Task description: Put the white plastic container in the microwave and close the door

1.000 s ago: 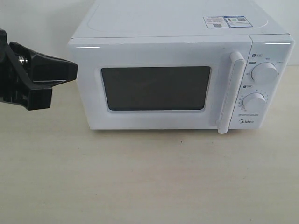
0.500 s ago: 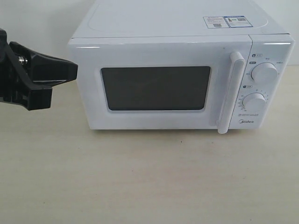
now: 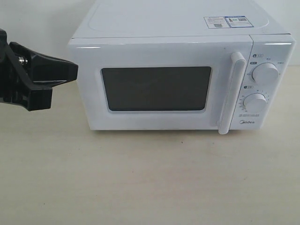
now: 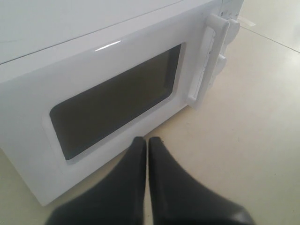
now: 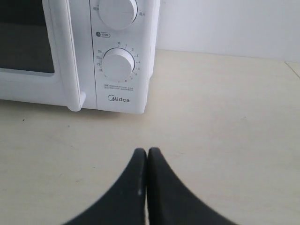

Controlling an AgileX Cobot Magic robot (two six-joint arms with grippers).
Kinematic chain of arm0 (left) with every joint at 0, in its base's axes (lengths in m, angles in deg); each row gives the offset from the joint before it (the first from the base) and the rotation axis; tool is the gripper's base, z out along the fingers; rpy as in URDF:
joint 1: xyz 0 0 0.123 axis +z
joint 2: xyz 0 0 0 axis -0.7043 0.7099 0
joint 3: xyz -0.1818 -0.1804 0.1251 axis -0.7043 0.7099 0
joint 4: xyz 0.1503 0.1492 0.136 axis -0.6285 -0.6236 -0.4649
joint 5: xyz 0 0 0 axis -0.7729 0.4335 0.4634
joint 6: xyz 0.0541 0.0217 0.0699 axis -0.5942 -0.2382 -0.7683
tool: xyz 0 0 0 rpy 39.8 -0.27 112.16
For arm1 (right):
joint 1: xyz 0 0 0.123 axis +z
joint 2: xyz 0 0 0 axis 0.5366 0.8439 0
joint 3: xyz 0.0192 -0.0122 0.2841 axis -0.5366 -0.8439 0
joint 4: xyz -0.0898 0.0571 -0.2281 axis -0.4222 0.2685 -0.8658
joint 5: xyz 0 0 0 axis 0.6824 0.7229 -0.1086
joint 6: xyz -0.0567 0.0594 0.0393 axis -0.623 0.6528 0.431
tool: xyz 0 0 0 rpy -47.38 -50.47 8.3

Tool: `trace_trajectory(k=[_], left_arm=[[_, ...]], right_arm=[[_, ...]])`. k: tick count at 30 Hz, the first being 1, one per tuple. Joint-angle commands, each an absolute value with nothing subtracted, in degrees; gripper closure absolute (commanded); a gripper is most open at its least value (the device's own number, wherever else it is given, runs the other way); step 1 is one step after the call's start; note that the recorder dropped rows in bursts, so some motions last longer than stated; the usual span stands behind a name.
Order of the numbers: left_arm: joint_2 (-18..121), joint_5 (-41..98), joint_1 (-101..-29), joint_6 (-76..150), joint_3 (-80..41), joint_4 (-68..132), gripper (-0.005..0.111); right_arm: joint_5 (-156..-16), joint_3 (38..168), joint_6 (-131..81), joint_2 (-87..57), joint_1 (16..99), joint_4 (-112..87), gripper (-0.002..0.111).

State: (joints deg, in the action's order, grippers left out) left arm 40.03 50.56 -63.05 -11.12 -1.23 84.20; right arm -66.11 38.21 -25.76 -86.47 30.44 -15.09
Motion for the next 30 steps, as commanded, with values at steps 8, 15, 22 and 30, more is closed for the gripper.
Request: trace_trajectory(k=[8, 15, 22, 30], left_arm=[[39.9, 50.2, -63.4, -11.0, -0.8, 84.6, 0.103], [37.6, 48.9, -63.4, -14.0, -0.7, 84.4, 0.103], [18.6, 42.9, -57.0, -16.8, 4.5, 88.1, 0.103], [-3.9, 34.8, -51.3, -17.0, 14.3, 94.5, 0.103]], right_arm=[[-66.3, 38.2, -25.6, -86.8, 30.2, -15.4, 0.109], [-66.3, 38.2, -25.5, -86.8, 30.2, -15.4, 0.109], [-66.3, 38.2, -25.5, -86.8, 30.2, -15.4, 0.109], [-66.3, 38.2, -25.5, -86.8, 30.2, -15.4, 0.109]])
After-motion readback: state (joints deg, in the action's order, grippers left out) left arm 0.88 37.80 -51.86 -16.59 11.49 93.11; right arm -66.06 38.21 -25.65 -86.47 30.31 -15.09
